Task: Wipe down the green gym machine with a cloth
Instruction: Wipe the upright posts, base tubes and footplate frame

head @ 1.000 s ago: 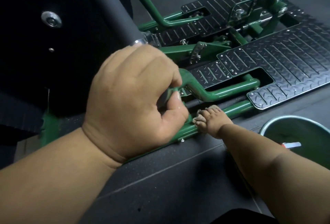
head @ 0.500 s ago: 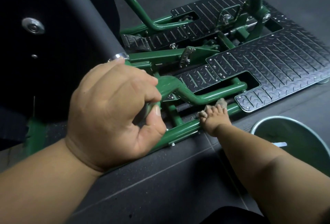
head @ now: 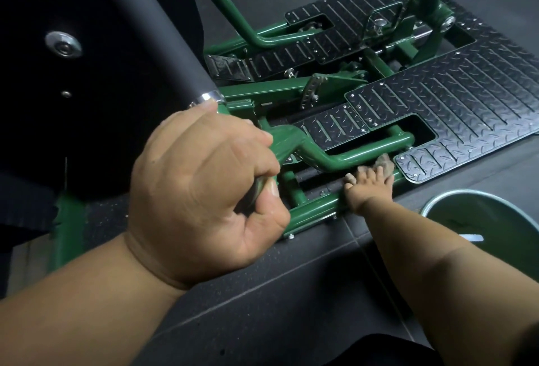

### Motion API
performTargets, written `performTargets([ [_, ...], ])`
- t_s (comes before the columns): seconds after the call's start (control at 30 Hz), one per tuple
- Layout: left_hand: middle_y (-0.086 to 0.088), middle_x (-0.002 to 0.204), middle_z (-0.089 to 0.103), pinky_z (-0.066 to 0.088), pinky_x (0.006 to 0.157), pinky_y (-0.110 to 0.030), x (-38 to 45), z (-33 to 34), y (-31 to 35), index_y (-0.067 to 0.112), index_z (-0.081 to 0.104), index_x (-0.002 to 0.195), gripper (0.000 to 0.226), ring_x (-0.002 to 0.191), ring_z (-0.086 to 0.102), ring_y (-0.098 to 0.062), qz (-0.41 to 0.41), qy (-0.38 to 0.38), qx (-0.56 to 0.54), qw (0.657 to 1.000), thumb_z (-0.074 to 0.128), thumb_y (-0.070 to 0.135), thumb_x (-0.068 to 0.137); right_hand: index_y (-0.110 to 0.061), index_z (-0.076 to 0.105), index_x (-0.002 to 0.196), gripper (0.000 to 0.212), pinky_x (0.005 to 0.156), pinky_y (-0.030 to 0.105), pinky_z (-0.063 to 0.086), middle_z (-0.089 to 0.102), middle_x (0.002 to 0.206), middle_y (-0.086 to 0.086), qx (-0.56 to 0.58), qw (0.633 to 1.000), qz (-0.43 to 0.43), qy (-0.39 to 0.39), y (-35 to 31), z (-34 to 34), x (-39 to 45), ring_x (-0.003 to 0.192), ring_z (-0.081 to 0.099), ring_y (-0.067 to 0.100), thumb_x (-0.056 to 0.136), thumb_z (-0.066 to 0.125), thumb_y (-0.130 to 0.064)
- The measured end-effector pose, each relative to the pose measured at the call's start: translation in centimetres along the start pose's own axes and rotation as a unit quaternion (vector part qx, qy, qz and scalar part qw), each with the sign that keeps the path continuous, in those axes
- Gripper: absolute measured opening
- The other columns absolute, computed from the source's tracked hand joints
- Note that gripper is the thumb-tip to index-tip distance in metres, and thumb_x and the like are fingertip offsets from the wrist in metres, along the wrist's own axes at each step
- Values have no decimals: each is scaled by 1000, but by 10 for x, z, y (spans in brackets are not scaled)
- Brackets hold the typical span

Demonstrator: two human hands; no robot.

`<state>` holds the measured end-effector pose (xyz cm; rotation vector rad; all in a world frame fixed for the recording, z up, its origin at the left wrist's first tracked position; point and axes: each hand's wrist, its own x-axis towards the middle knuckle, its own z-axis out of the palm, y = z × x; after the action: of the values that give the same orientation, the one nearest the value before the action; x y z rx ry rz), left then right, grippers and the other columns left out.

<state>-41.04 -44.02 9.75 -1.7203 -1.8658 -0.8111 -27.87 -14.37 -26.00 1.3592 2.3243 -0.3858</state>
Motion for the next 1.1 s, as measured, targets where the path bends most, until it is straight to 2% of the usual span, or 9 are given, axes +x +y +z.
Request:
performTargets([
  [0.1,-6,98,75,50,105,-49,-2,0,-1,8,76,79,10,92,74,-26,-6,-2,-1,1000,71,17,76,-27,49,141,67,125,59,10,49,152,13,-89,984,-151,-19,-23,11,-18,149,31,34,93,10,-54],
  [0.17,-6,99,75,51,105,-53,-3,0,-2,9,76,79,12,93,74,-25,-9,0,1,1000,70,19,77,-26,53,134,79,125,56,9,53,148,10,-86,978,-185,-40,-27,15,-23,148,32,30,83,2,-57],
  [0.37,-7,98,75,49,106,-45,-1,2,1,7,75,79,11,95,71,-23,-8,5,-1,1000,69,17,78,-28,10,166,72,120,68,-9,-5,175,7,34,996,82,-31,16,-14,2,159,-15,36,98,18,-50],
  [0.47,-8,96,75,46,107,-37,0,3,2,5,74,77,9,96,67,-21,-11,10,-3,1000,72,12,74,-27,-6,166,75,125,64,-2,-25,171,10,130,984,118,-41,0,1,-14,158,-17,42,101,25,-49],
  [0.57,-9,95,75,44,107,-33,0,2,5,4,73,76,9,96,67,-21,-21,18,-3,1000,73,11,72,-19,0,167,81,127,56,6,-30,169,15,262,956,130,-32,-24,13,-27,157,-11,47,99,39,-42],
  [0.7,-10,94,74,44,107,-32,0,3,7,3,73,76,9,95,66,-22,-32,20,-6,999,73,10,70,-8,-1,166,87,129,53,7,-13,170,24,349,920,167,-59,-67,21,-49,157,-2,48,102,54,-28],
  [0.9,-9,95,74,46,106,-38,-1,3,6,4,73,78,10,95,67,-22,-29,21,-4,999,74,10,70,-22,22,158,109,113,56,41,36,159,13,531,799,282,-32,-35,43,25,141,44,43,71,73,-63],
  [1.0,-9,94,74,45,107,-37,-2,3,6,4,73,78,10,94,67,-22,-26,21,-5,999,74,9,69,-20,59,132,60,109,54,41,60,133,1,365,909,182,-79,-39,7,0,126,56,29,86,66,-58],
  [1.1,-9,95,74,47,106,-41,-1,3,5,4,73,79,11,95,67,-21,-19,26,-14,999,74,9,69,-28,47,148,82,111,59,39,39,154,0,191,972,78,-115,-58,-5,-39,145,39,31,81,63,-74],
])
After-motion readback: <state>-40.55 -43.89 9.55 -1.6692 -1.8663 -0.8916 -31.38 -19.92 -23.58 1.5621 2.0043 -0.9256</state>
